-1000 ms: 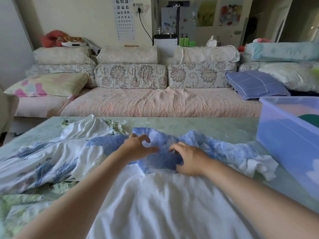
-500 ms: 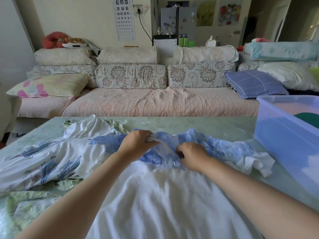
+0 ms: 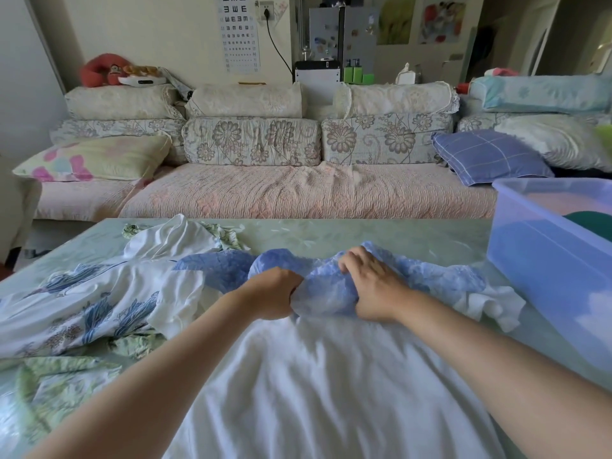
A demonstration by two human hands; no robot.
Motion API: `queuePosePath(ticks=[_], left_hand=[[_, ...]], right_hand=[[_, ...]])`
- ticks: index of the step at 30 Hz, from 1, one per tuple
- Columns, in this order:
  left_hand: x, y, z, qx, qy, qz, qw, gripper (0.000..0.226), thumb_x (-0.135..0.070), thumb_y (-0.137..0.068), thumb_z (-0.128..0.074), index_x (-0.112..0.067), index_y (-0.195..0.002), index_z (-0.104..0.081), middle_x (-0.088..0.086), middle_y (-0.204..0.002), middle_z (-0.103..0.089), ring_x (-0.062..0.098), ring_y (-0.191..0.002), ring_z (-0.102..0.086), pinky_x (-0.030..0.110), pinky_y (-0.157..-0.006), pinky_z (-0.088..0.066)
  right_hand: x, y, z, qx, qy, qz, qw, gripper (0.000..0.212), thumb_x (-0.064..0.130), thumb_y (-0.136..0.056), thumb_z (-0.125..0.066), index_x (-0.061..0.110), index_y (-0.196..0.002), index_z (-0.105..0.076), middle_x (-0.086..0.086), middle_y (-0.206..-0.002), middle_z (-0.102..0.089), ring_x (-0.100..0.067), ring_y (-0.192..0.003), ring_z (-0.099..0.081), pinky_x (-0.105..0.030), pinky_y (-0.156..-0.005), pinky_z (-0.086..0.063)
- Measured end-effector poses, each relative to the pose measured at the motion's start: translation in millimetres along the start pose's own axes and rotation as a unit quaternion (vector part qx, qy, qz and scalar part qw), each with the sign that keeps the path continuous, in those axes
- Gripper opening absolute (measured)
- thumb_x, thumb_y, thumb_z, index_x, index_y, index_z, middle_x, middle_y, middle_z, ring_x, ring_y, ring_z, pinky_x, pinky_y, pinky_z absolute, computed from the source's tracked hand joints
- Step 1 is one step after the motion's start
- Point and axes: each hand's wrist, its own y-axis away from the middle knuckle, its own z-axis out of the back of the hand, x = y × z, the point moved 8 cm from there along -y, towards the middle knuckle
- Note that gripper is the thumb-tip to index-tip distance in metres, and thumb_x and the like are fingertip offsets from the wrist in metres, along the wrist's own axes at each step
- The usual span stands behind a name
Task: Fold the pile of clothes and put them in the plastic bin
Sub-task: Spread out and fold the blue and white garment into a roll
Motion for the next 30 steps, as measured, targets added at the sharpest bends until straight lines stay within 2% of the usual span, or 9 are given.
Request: queuePosePath(ticks=[3, 6, 10, 13, 17, 21, 25, 27, 30], left_hand=[[-17, 14, 44, -0.258, -0.124, -0.077, 0.955, 0.009, -0.011, -0.064, -0.063, -0.017, -0.07, -0.061, -0.001, -0.062, -0.061, 0.025, -0.052, -0.057, 0.02, -0.041, -0.016], [-22, 31, 68, -0.396, -0.11, -0.126, 0.903, 0.009, -0.014, -0.057, -0.037, -0.02, -0.052, -0.041, -0.001, -0.047, -0.043, 0.022, -0.039, -0.026, 0.013, -0.049, -0.003], [-9, 9, 19, -0.027, -0.137, -0.041, 0.989, 0.024, 0.003, -0.074, -0.044, -0.018, -0.063, -0.04, -0.002, -0.063, -0.042, 0.019, -0.062, -0.038, 0.023, -0.045, -0.02], [-5, 27, -34, 0.291, 0.004, 0.007, 0.957, 0.012, -0.008, -0.084, -0.054, -0.016, -0.084, -0.063, -0.002, -0.077, -0.058, 0.017, -0.071, -0.051, 0.017, -0.06, -0.039], [6, 9, -11, 0.107, 0.236, 0.098, 0.961, 0.012, -0.016, -0.084, -0.055, -0.016, -0.075, -0.062, -0.007, -0.065, -0.056, 0.016, -0.067, -0.053, 0.027, -0.062, -0.044], [4, 0, 33, -0.212, 0.126, 0.023, 0.969, 0.017, -0.016, -0.088, -0.055, -0.02, -0.097, -0.069, -0.006, -0.088, -0.062, 0.017, -0.083, -0.059, 0.028, -0.073, -0.045], [4, -10, -27, 0.029, -0.056, 0.037, 0.997, 0.092, -0.064, -0.079, -0.063, -0.041, -0.154, -0.014, 0.001, -0.163, -0.004, 0.029, -0.15, -0.006, 0.051, -0.117, -0.019], [18, -2, -54, 0.167, -0.02, 0.109, 0.98, 0.119, -0.07, -0.07, -0.068, -0.045, -0.151, 0.016, -0.002, -0.162, 0.021, 0.031, -0.15, 0.012, 0.056, -0.118, -0.012], [22, 7, -59, 0.261, -0.1, 0.134, 0.951, 0.122, -0.081, -0.063, -0.062, -0.048, -0.148, 0.02, -0.004, -0.162, 0.021, 0.035, -0.15, 0.005, 0.057, -0.117, -0.015]], right_hand=[[18, -2, -2, -0.013, -0.081, 0.058, 0.995, 0.094, 0.031, -0.066, -0.066, 0.027, -0.149, -0.021, -0.001, -0.147, -0.032, -0.021, -0.132, -0.036, -0.036, -0.105, -0.038], [22, -8, 4, -0.062, -0.068, 0.055, 0.994, 0.045, 0.01, -0.075, -0.062, 0.022, -0.118, -0.055, -0.001, -0.111, -0.063, -0.03, -0.101, -0.061, -0.032, -0.073, -0.04], [19, -1, 23, -0.206, 0.004, 0.11, 0.972, 0.038, -0.009, -0.061, -0.062, 0.024, -0.073, -0.05, -0.002, -0.072, -0.052, -0.029, -0.048, -0.055, -0.026, -0.046, -0.024], [23, 2, 6, -0.122, 0.106, 0.17, 0.972, 0.032, -0.007, -0.064, -0.062, 0.022, -0.076, -0.056, -0.003, -0.08, -0.055, -0.028, -0.058, -0.061, -0.027, -0.049, -0.026], [9, 18, -37, 0.223, 0.022, 0.057, 0.973, 0.015, 0.015, -0.079, -0.06, 0.027, -0.084, -0.052, 0.005, -0.097, -0.057, -0.023, -0.09, -0.059, -0.032, -0.065, -0.042], [-7, 9, -26, 0.192, -0.098, -0.065, 0.974, 0.018, 0.03, -0.074, -0.055, 0.014, -0.069, -0.06, 0.0, -0.07, -0.06, -0.024, -0.082, -0.062, -0.03, -0.067, -0.045], [2, 0, -10, -0.004, 0.056, 0.034, 0.998, 0.039, 0.049, -0.067, -0.064, 0.03, -0.101, -0.063, 0.001, -0.117, -0.056, -0.024, -0.125, -0.046, -0.036, -0.106, -0.033], [-13, 0, -29, 0.092, 0.021, -0.022, 0.995, 0.098, 0.063, -0.059, -0.068, 0.042, -0.147, -0.03, -0.005, -0.162, -0.013, -0.024, -0.152, -0.003, -0.048, -0.121, -0.013], [-47, 10, -52, 0.236, -0.025, -0.125, 0.963, 0.134, 0.077, -0.058, -0.072, 0.042, -0.155, 0.013, 0.001, -0.165, 0.02, -0.019, -0.152, 0.017, -0.051, -0.123, -0.007]])
